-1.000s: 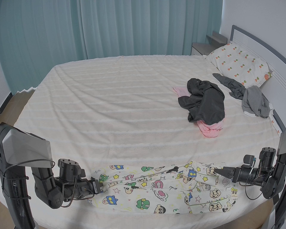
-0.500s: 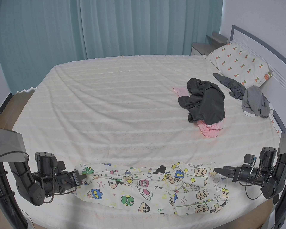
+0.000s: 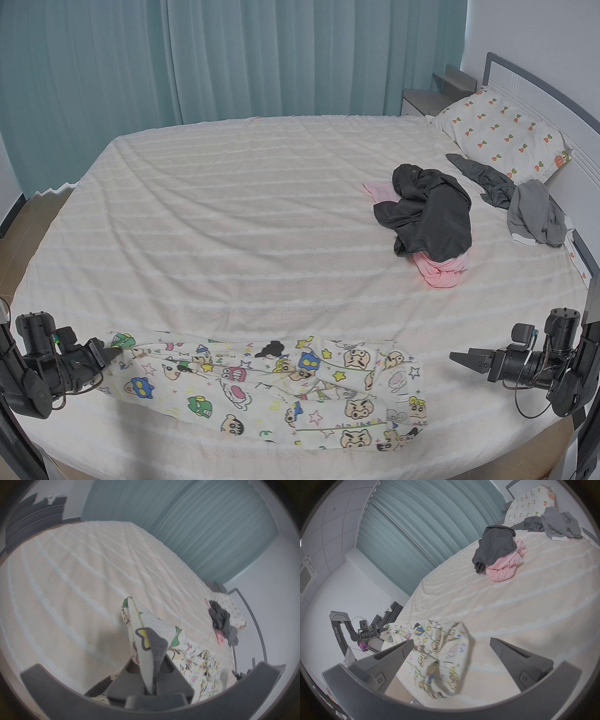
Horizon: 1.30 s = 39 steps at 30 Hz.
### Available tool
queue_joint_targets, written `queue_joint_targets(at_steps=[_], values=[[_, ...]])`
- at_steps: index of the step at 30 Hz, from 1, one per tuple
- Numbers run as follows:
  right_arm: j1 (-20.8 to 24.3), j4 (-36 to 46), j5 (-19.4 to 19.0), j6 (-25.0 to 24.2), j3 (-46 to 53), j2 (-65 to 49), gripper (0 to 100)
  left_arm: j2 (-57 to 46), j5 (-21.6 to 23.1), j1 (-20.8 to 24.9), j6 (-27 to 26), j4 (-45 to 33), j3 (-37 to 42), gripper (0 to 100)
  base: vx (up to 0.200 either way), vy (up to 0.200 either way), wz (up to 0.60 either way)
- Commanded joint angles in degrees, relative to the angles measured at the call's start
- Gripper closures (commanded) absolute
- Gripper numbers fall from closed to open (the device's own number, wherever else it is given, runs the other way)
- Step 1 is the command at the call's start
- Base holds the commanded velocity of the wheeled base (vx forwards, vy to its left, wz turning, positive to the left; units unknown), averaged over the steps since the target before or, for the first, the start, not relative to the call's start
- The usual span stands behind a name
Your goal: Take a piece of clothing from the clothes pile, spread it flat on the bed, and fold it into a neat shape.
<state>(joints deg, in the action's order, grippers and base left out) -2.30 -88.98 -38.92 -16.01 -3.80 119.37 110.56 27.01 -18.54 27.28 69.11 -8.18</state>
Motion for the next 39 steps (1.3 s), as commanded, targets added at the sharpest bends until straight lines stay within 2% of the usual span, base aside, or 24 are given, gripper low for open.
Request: queue_joint_targets(at_steps=[1, 5, 7, 11, 13, 14, 15, 16, 17, 19, 20, 22, 23, 24, 26, 30, 33, 39], values=[[-0.1, -0.8, 0.0, -0.1, -0.1, -0.1, 0, -1.0, 4.5, -13.5, -0.9, 0.1, -3.1, 100, 0.0, 0.0, 0.0], [-0.2, -0.8, 0.0, -0.2, -0.1, -0.1, 0, -1.1, 7.3, -19.6, -0.9, 0.1, -4.3, 100, 0.0, 0.0, 0.0], [-0.2, -0.8, -0.1, -0.3, -0.2, -0.1, 0, -1.3, 7.8, -20.9, -0.7, 0.1, -4.7, 100, 0.0, 0.0, 0.0], [-0.2, -0.8, 0.0, -0.2, -0.1, -0.3, 0, -3.6, 6.9, -20.1, -0.9, 0.0, -4.2, 100, 0.0, 0.0, 0.0], [-0.2, -0.8, -0.1, -0.3, -0.2, -0.3, 0, -6.8, 2.1, -15.3, -1.0, -0.7, -3.9, 100, 0.0, 0.0, 0.0], [-0.2, -0.8, 0.0, -0.3, -0.2, -0.3, 0, -7.0, 1.6, -15.0, -1.0, -0.7, -3.9, 100, 0.0, 0.0, 0.0], [-0.2, -0.8, -0.1, -0.3, -0.2, -0.2, 0, -8.9, -3.7, -10.3, -1.0, -1.3, -3.1, 100, 0.0, 0.0, 0.0], [-0.2, -0.8, -0.1, -0.3, -0.2, -0.3, 0, -9.8, -6.2, -7.1, -1.1, -1.4, -2.6, 100, 0.0, 0.0, 0.0], [-0.2, -0.8, -0.1, -0.3, -0.2, -0.3, 0, -9.9, -6.5, -6.6, -1.1, -1.4, -2.5, 100, 0.0, 0.0, 0.0], [-0.2, -0.8, -0.1, -0.3, -0.2, -0.3, 0, -13.3, -11.5, 2.5, -1.0, -1.7, -0.9, 100, 0.0, 0.0, 0.0], [-0.2, -0.8, 0.0, -0.3, -0.1, -0.3, 0, -13.8, -12.2, 4.3, -1.0, -1.8, -0.6, 100, 0.0, 0.0, 0.0], [-0.2, -0.8, -0.1, -0.3, -0.2, -0.4, 0, -15.4, -21.1, 15.9, -1.0, -4.0, -1.0, 100, 0.0, 0.0, 0.0], [-0.2, -0.8, -0.1, -0.3, -0.2, -0.3, 0, -15.5, -22.9, 17.8, -1.0, -4.2, -1.2, 100, 0.0, 0.0, 0.0], [-0.2, -0.8, -0.1, -0.3, -0.2, -0.3, 0, -15.2, -27.4, 23.6, -1.0, -4.5, -1.8, 100, 0.0, 0.0, 0.0], [-0.2, -0.8, -0.1, -0.2, -0.2, -0.3, 0, -14.8, -31.6, 31.5, -1.0, -4.9, -3.2, 100, 0.0, 0.0, 0.0], [-0.2, -0.8, -0.1, 0.0, -0.1, -0.1, 0, -9.7, -38.4, 44.3, -1.0, -5.7, -8.4, 100, 0.0, 0.0, 0.0], [-0.2, -0.8, 0.0, 0.0, -0.1, -0.1, 0, -3.1, -43.4, 51.1, -1.0, -6.5, -13.9, 100, 0.0, 0.0, 0.0], [-0.2, -0.8, 0.0, 0.0, -0.2, 0.1, 0, 4.3, -44.3, 60.0, -0.9, -7.6, -20.2, 100, 0.0, 0.0, 0.0]])
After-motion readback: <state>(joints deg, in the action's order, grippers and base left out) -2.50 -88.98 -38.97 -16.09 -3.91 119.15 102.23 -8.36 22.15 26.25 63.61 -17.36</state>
